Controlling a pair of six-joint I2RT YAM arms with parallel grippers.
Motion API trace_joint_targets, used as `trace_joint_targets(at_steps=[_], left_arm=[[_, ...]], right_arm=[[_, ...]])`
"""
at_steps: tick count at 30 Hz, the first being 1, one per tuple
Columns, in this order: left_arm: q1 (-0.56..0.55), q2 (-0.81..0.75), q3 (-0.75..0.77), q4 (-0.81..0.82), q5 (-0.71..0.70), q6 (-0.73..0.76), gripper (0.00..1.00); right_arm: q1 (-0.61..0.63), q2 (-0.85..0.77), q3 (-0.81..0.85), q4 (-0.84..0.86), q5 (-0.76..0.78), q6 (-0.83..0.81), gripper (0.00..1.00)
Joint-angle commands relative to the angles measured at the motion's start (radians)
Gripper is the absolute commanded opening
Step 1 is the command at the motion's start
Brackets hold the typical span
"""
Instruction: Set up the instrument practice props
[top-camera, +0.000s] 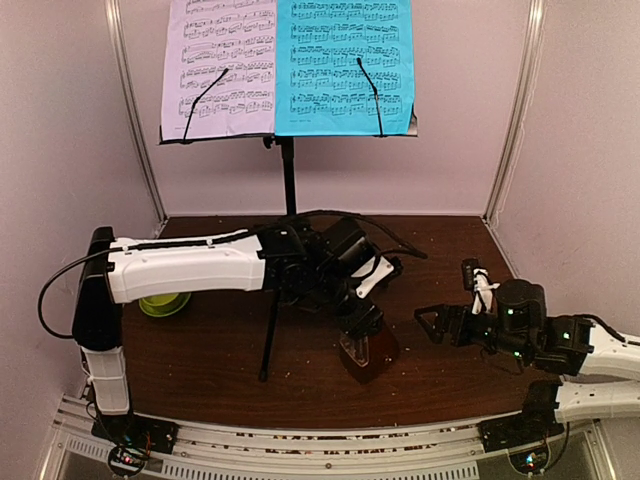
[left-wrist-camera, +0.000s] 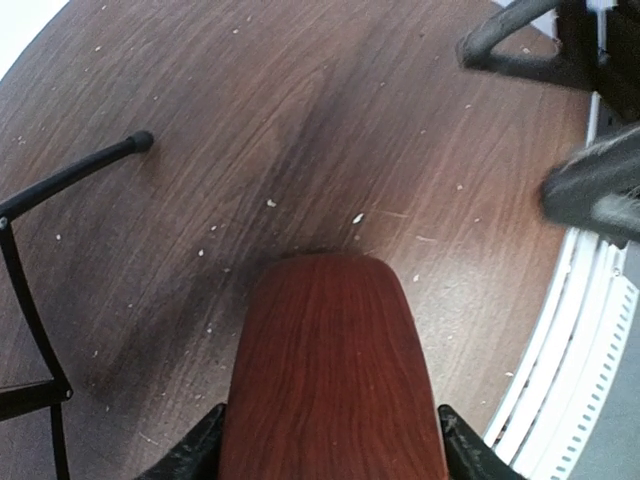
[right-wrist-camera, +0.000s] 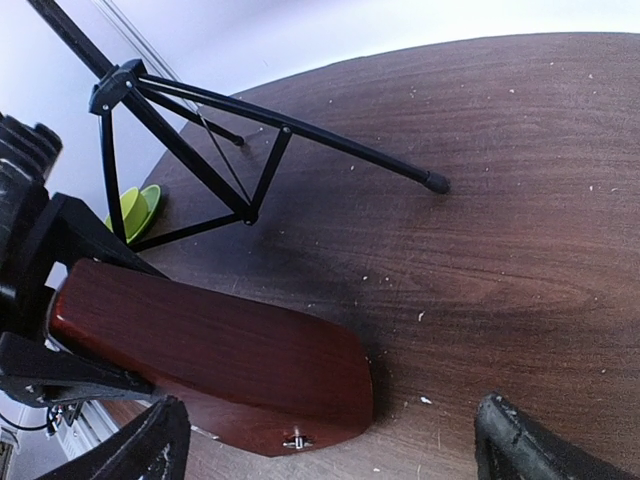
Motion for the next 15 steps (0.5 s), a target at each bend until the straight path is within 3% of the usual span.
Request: trace_joint_targets(at_steps=[1,9,15], left_arm=[[-0.003,-0.027,0.052,0.097,0.018,0.019,0.69],[-0.003,-0.113,-0.05,0.184,0.014,0.012,0.8],[-0.002,-0.246,-0.264,0.333,-0.02,-0.032,0.81]], right_arm=[[-0.005,0.037,0.019,0.004,-0.04,-0.008,1.0],[-0.006,0.11,0.058,0.024,-0.081,-0.029,1.0],[-0.008,0.109,0.083,0.031,-0.106,-0.042,1.0]])
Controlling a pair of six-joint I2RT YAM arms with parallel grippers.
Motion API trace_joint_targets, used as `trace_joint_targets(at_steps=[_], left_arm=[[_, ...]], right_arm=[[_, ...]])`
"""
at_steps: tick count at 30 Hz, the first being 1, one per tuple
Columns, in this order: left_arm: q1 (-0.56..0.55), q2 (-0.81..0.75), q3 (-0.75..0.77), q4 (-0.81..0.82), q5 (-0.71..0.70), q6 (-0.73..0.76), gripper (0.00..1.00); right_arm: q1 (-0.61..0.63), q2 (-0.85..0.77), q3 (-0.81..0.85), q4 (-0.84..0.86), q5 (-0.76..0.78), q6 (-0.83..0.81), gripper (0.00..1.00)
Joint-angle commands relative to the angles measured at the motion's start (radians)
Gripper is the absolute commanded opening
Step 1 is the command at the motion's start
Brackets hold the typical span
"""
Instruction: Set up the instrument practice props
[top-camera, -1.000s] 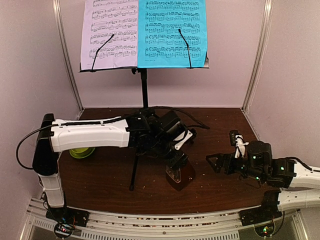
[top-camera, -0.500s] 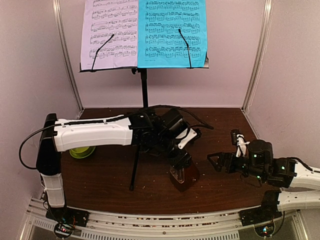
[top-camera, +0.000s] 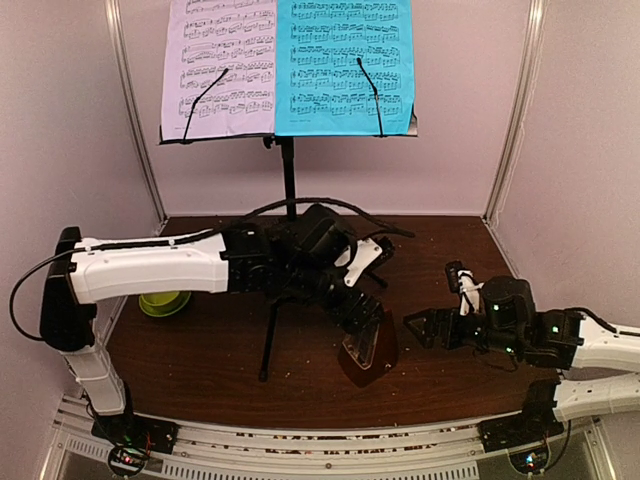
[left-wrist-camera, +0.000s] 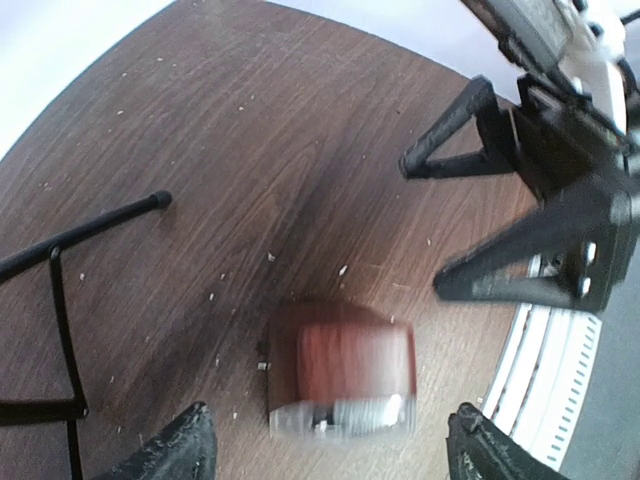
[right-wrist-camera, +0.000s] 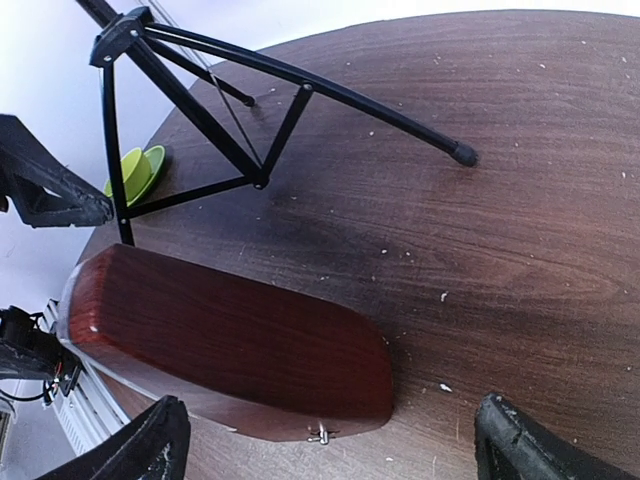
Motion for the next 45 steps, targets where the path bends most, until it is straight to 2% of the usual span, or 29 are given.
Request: trace_joint_targets(at_steps=[1,11,17,26,31,41,45], left_arm=[[-0.003,-0.114,-0.151,0.177,-0.034,-0.037,0.81],[-0.023,-0.192,-0.382,0.5,-0.032,0.004,0.75],[-0.024,-0.141,-0.348,0.507,-0.028,0.008,0.74],[-0.026,-0.097,-0.319,0.507,-0.011,-0.001,0.7],[-0.025,-0.096,-0.325,0.514,0.007,0.002,0.62],[-0.025,-0.111,-0.335,0.505,0.022,0.018,0.36],[-0.025,-0.132,-0.355,0.508,0.021,0.033,0.29]], right_arm=[[-0.01,-0.006,0.051,0.024,-0.032,-0.022,1.0],[-0.016,0.098,0.184,0.016,-0.117,-0.02,1.0],[-0.022,0.156,0.229,0.035,-0.14,0.003,1.0],[-0.038,0.218,0.215,0.065,-0.171,0.034,0.99],[-0.047,0.235,0.186,0.073,-0.185,0.05,0.98],[-0.049,0.227,0.112,0.042,-0.176,0.03,0.96],[-0.051,0.234,0.08,0.022,-0.161,0.02,0.95]])
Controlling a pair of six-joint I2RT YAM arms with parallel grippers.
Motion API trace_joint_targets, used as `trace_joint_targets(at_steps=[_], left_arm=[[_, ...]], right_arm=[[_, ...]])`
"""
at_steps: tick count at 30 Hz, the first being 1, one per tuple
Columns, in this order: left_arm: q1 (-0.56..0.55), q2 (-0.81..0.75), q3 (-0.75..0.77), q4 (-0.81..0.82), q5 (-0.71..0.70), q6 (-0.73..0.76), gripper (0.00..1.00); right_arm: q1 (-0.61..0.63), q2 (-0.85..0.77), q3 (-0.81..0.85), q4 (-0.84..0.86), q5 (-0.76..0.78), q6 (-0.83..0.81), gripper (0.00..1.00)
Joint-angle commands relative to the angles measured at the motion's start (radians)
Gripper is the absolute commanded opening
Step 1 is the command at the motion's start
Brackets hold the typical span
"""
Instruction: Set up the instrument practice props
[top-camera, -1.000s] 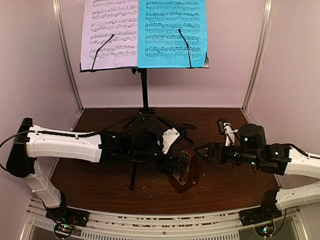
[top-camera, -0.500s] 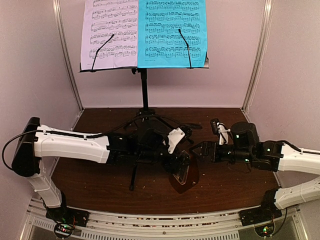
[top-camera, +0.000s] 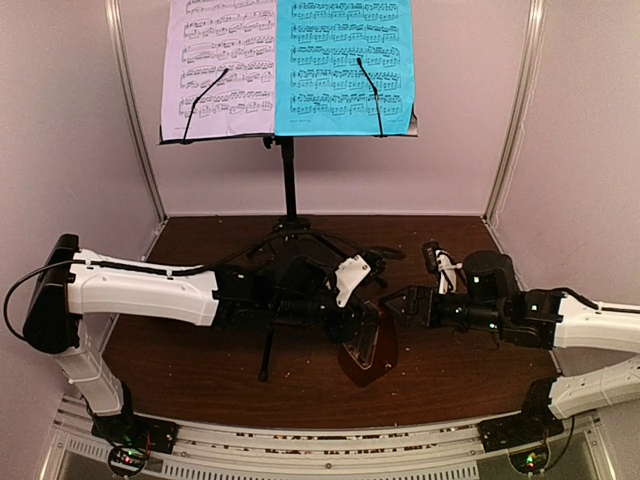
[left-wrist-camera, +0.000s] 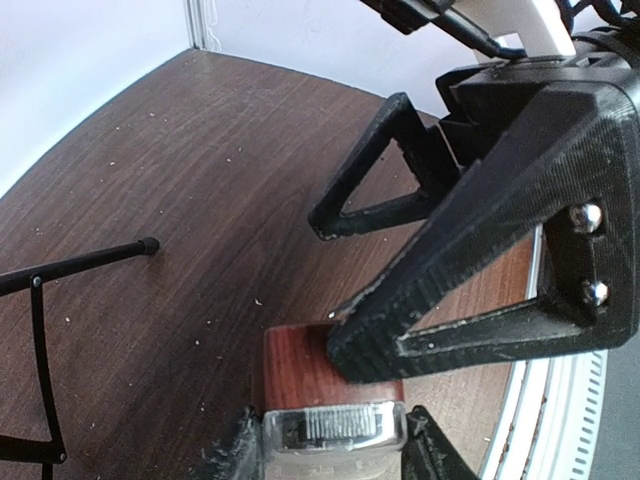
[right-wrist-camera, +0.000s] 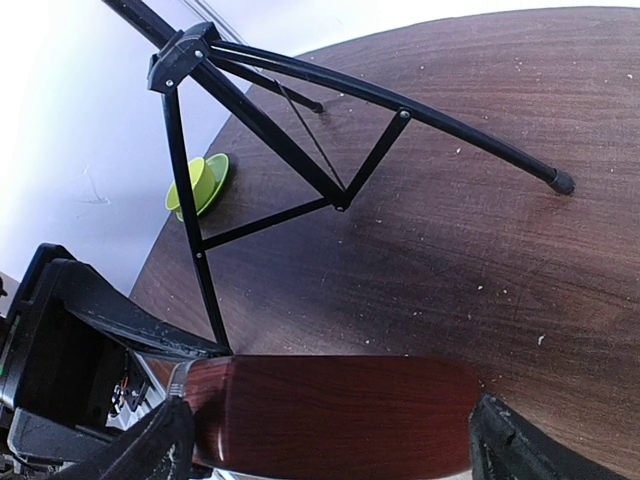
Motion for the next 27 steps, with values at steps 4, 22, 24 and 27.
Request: trace_joint_targets(at_steps=[4,22,24,27], left_arm=[[-0.003,-0.053,-0.033,0.057,0.019,0.035,0.24],[-0.011,-0.272,-0.183,-0.005,0.007,0.017,0.14],[-0.011,-0.329,-0.224,-0.055,-0.008,-0.02,0.15],[-0.006,-0.395,-0.261,-0.184,-0.043,-0.085,0.16]], right_arm=[[-0.014,0.023,-0.087,-0.127,0.039,-0.028,0.94],[-0.045,0.056,-0.072,-0.118,-0.001,-0.068,0.94],[-0.045,0.062,-0.052,-0.119,-0.016,-0.084,0.94],[-0.045,0.075,-0.033,-0.117,-0.034,-0.099,0.94]])
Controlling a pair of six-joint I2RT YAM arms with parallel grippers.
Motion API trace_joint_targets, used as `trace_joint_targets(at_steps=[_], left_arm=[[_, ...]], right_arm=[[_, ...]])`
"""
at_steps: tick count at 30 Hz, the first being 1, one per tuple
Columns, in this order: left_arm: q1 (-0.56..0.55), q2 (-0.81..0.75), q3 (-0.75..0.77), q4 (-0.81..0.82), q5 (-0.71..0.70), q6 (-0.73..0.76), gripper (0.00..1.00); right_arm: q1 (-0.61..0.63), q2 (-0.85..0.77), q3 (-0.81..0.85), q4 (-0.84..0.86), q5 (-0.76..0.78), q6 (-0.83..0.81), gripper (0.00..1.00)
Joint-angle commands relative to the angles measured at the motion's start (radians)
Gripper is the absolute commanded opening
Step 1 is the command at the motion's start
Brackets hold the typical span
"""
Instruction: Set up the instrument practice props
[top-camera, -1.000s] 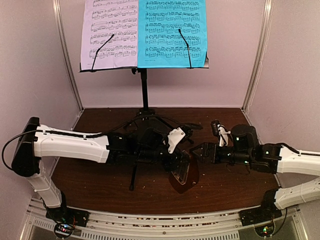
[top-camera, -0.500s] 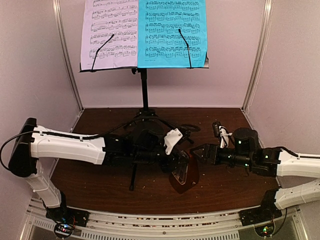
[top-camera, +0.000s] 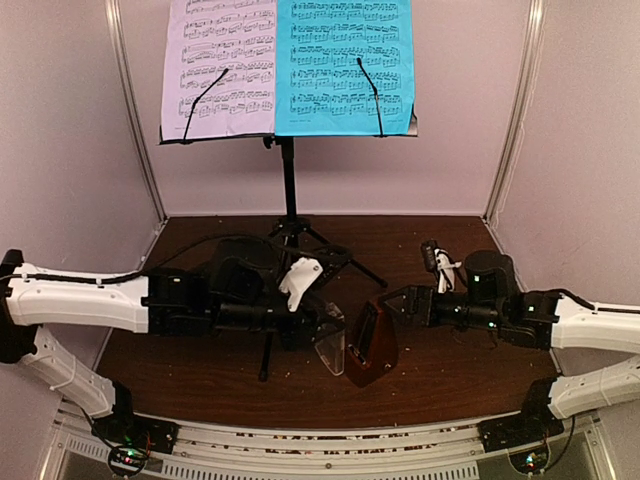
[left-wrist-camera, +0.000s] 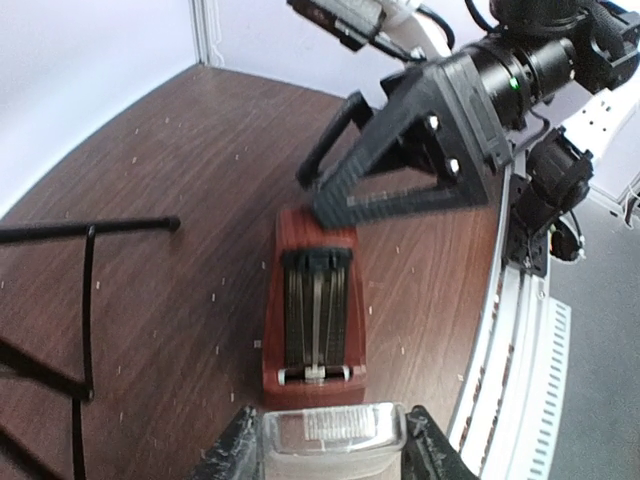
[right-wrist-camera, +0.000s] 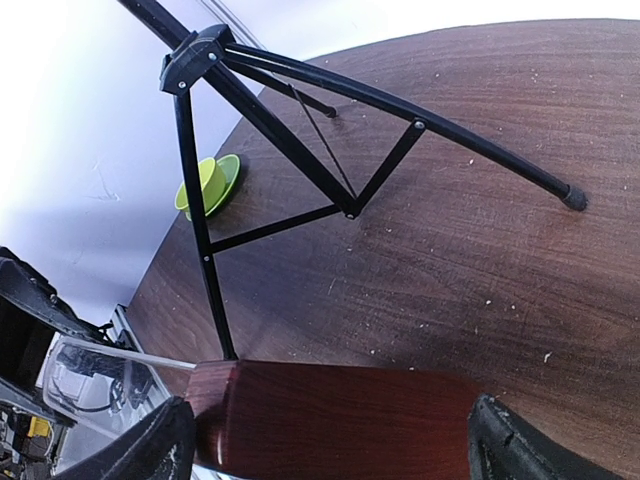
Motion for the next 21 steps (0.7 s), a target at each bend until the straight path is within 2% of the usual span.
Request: trace_joint_targets(at_steps=[1,5,10,15,21], left_arm=[[0.005,-0.097,-0.052,-0.172,-0.047,-0.114,0.16],[0.044,-0.203,-0.135,-0.277,-0.052,-0.231,0.16],[0.145,-0.354,-0.241,-0.393,-0.066,-0.353,0.17],[0.274,-0.424,-0.282,-0.502,-0.049,-0.38,0.17],[0.451,-0.394,-0.285,-0.586,-0.01,-0.339,0.16]], right_arm=[[-0.013,0.055,-0.006,-0.186,0.011,-0.066,0.94],[-0.013,0.071,0.005,-0.174,-0.005,-0.073,0.94],[-0.012,0.088,0.013,-0.159,-0.02,-0.082,0.95],[-0.013,0.1,0.029,-0.158,-0.033,-0.09,0.95],[-0.013,0.098,0.036,-0.152,-0.038,-0.086,0.95]])
